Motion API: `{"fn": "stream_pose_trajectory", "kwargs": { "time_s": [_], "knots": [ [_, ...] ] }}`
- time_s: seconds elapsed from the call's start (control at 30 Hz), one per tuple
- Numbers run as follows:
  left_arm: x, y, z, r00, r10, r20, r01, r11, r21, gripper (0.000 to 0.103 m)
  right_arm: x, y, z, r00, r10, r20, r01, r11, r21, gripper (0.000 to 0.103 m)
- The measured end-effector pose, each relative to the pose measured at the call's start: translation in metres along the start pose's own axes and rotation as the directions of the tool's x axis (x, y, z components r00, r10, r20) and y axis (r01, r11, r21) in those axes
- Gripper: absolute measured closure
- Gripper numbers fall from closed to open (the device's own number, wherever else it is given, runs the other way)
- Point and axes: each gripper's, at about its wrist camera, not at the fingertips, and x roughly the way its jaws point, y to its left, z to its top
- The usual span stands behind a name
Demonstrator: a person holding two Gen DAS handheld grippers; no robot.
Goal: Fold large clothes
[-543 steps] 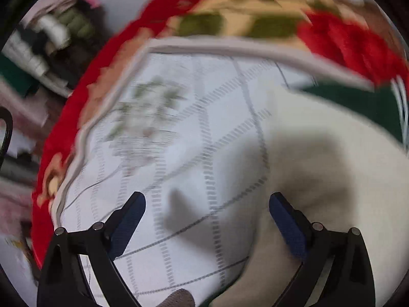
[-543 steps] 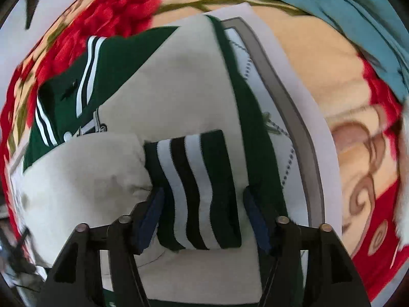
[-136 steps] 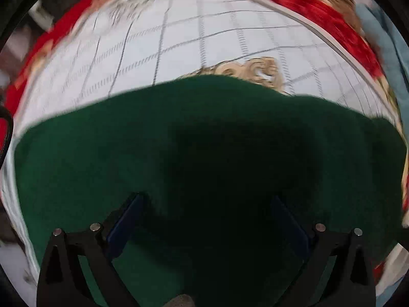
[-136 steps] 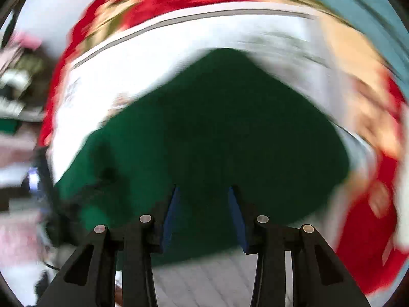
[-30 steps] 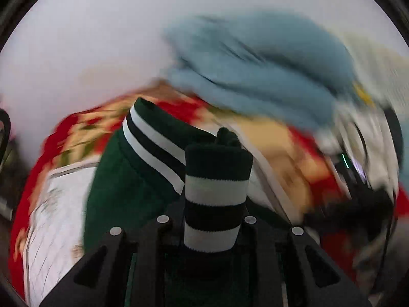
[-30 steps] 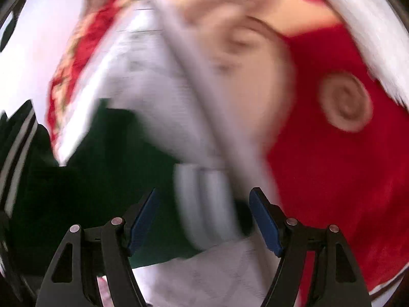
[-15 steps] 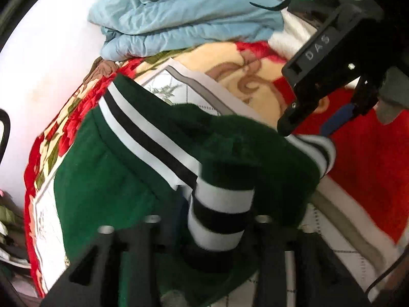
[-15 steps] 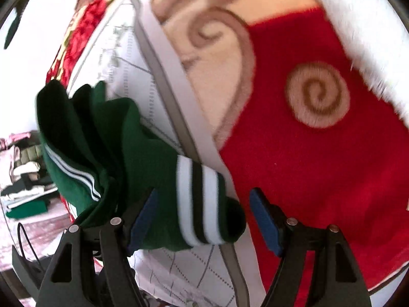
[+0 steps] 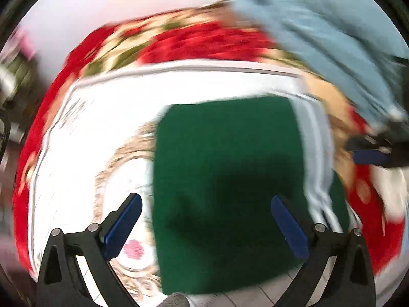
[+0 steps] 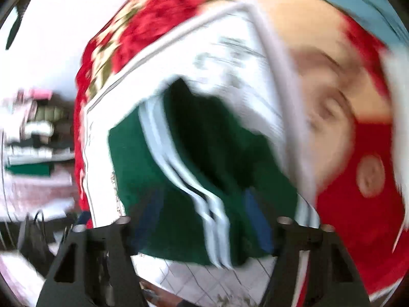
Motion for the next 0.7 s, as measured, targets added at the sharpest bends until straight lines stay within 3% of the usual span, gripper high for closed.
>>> {"fn": "stream_pose_trajectory", "kwargs": {
  "time_s": [0.03,0.1,0.17,0.2,0.23,0.3,0.33,0.43,0.5,0.53,0.63,0.7],
  "knots": [
    [0.012,0.012,0.011,1.0,0.022,-0.006,-0.022,0.999,-0.036,0.0,0.007,0.02,0.011,1.0,-0.004,0.006,0.004,0.999,-0.051,0.054],
    [0.037,0.029,0.03,0.997,0.078,-0.007,-0.078,0.994,-0.071,0.0,0.03,0.065,0.036,0.999,-0.034,0.003,0.034,0.985,-0.168,0.054],
    [0.061,0.035,0.047,0.996,0.087,-0.013,-0.088,0.993,-0.081,0.0,0.063,0.093,0.052,0.989,-0.14,-0.041,0.124,0.957,-0.262,0.054],
    [0.078,0.036,0.055,0.995,0.093,-0.033,-0.095,0.992,-0.081,0.0,0.083,0.095,0.058,0.971,-0.229,-0.066,0.202,0.938,-0.283,0.058],
    [0.094,0.037,0.061,0.994,0.089,-0.058,-0.094,0.992,-0.08,0.0,0.109,0.09,0.064,0.938,-0.326,-0.119,0.28,0.914,-0.293,0.062],
    [0.122,0.035,0.066,0.993,0.049,-0.105,-0.057,0.996,-0.074,0.0,0.148,0.07,0.066,0.895,-0.396,-0.206,0.332,0.898,-0.288,0.062],
    [0.132,0.034,0.067,0.992,0.041,-0.119,-0.05,0.996,-0.073,0.0,0.167,0.055,0.069,0.887,-0.391,-0.244,0.332,0.909,-0.25,0.06],
    [0.148,0.031,0.068,0.991,0.023,-0.13,-0.03,0.998,-0.058,0.0,0.176,0.051,0.08,0.884,-0.377,-0.278,0.326,0.921,-0.211,0.059],
    [0.138,0.04,0.072,0.988,-0.018,-0.151,0.005,0.996,-0.086,0.0,0.165,0.053,0.085,0.889,-0.353,-0.292,0.315,0.934,-0.169,0.059],
    [0.128,0.043,0.072,0.988,-0.024,-0.15,0.01,0.996,-0.091,0.0,0.155,0.054,0.086,0.899,-0.331,-0.287,0.301,0.943,-0.143,0.057],
    [0.086,0.055,0.062,0.994,-0.025,-0.108,0.016,0.996,-0.085,0.0,0.09,0.052,0.069,0.959,-0.21,-0.192,0.205,0.978,-0.045,0.057],
    [0.068,0.057,0.05,0.994,-0.036,-0.1,0.028,0.996,-0.082,0.0,0.058,0.048,0.047,0.973,-0.19,-0.131,0.188,0.982,-0.023,0.057]
  ]
}}
